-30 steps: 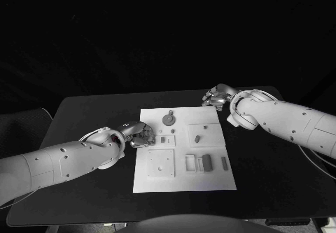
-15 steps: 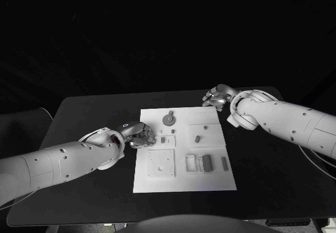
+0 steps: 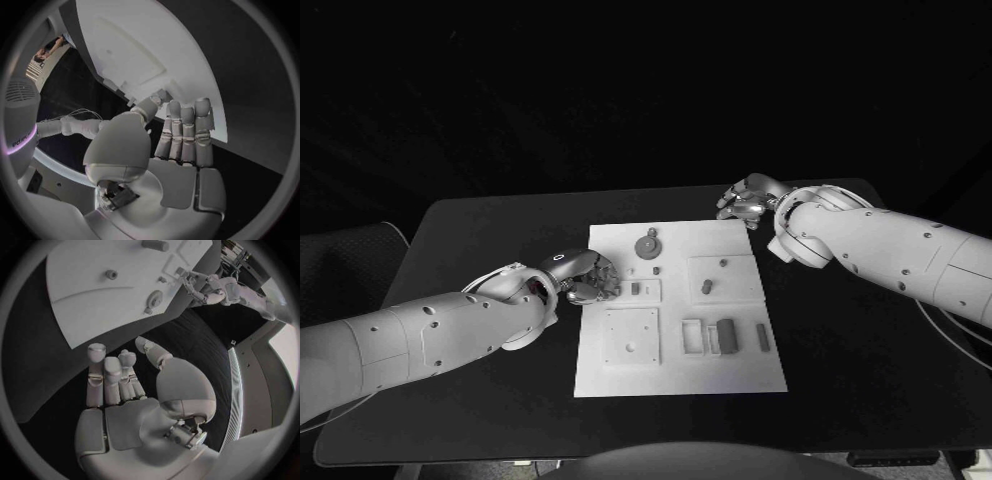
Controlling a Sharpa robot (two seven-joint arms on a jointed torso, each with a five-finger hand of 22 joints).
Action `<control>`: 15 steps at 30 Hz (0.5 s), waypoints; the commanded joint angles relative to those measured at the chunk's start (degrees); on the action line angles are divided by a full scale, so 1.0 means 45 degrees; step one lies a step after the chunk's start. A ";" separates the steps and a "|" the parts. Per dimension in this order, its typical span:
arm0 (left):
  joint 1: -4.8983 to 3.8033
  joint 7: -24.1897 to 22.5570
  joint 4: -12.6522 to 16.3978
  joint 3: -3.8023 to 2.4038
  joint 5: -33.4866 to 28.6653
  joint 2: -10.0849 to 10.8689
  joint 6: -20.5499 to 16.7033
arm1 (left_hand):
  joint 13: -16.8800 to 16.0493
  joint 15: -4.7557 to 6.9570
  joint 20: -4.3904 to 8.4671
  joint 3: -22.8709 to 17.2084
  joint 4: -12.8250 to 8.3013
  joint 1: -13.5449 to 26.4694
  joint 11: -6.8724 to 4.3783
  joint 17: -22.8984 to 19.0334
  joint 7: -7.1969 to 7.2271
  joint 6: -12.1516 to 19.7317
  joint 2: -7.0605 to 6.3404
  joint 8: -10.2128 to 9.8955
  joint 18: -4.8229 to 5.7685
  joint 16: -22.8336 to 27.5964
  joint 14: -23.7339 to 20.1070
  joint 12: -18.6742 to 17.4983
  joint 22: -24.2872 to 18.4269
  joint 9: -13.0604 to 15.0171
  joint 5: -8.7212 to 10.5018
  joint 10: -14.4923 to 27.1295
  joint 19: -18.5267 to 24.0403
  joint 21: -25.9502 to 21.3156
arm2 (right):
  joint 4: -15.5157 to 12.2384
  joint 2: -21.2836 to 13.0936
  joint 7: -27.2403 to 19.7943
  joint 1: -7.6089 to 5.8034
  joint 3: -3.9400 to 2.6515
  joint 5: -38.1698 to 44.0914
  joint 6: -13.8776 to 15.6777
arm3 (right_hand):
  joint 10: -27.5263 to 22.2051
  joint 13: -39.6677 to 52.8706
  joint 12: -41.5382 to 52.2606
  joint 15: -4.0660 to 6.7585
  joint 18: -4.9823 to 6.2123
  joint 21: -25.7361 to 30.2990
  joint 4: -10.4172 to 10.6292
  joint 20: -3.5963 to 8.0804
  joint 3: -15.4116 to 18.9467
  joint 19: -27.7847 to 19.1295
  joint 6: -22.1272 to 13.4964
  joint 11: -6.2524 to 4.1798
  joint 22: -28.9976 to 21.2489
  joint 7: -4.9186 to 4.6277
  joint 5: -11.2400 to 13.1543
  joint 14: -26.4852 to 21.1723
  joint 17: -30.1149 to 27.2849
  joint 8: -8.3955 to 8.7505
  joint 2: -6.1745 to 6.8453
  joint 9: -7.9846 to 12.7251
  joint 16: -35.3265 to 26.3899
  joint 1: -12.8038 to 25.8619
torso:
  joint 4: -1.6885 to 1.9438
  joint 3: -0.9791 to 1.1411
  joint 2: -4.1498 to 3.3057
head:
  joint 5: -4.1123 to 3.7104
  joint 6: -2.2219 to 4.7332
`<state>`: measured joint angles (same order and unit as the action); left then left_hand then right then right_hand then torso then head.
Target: Assemble the parts on the task board
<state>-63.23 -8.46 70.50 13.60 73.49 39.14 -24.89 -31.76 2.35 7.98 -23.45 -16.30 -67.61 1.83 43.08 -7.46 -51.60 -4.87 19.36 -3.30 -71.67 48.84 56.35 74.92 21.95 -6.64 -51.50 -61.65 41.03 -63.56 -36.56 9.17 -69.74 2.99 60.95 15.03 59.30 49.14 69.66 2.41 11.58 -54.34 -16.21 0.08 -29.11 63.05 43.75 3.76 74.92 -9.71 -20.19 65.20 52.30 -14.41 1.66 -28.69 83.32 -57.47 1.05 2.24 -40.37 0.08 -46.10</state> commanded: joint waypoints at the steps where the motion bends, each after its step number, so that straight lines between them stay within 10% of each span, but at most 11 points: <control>1: 0.0001 -0.0268 0.0040 -0.0004 -0.0165 -0.0008 -0.0298 | 0.0019 0.0040 0.0002 0.0028 -0.0066 -0.0096 -0.0028 -0.0014 0.0018 -0.0110 0.0003 0.0046 -0.0735 -0.0040 0.0070 0.0068 0.0166 0.0017 0.0028 -0.0088 -0.0068 0.0063 | -0.0010 -0.0001 -0.0036 0.0003 -0.0001 0.0021 -0.0181 | -0.0080 -0.0013 0.0069 -0.0005 0.0760 0.0041 -0.0006 0.0120 -0.0081 -0.0005 0.0068 -0.0001 0.0160 -0.0128 -0.0076 -0.0020 -0.0020 -0.0081 0.0012 0.0017 0.0049 0.0141 | 0.0000 0.0001 0.0000 | 0.0003 0.0005; 15: 0.0001 -0.0030 0.0024 -0.0004 -0.0156 -0.0024 0.0260 | 0.0118 0.0028 0.0015 0.0699 0.0006 0.0675 0.0036 -0.0188 -0.0068 0.0056 -0.0404 -0.0104 -0.0673 -0.0117 -0.0043 0.0082 0.0147 -0.0010 -0.0120 0.0004 -0.0009 -0.0023 | 0.0001 0.0001 -0.0039 0.0003 -0.0001 0.0021 -0.0190 | -0.0080 -0.0014 0.0070 -0.0006 0.0760 0.0042 -0.0009 0.0120 -0.0084 -0.0005 0.0069 -0.0001 0.0160 -0.0129 -0.0076 -0.0020 -0.0020 -0.0082 0.0012 0.0017 0.0049 0.0141 | 0.0001 -0.0005 0.0000 | -0.0022 -0.0016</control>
<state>-63.23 -8.59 70.50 13.60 73.07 39.11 -24.90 -31.28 2.35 7.96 -20.55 -16.28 -65.07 1.83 42.30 -7.57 -51.47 -6.58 19.09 -3.29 -72.03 48.84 56.35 74.91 21.94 -6.88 -51.50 -61.66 41.03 -63.54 -36.56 9.19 -69.74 2.99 60.94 14.94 59.30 49.15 69.66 2.41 11.58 -54.35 -16.21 0.07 -29.11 63.04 43.83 3.76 74.92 -9.63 -20.19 65.20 52.31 -14.41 1.66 -28.70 83.32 -57.47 1.05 2.22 -40.36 0.02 -46.08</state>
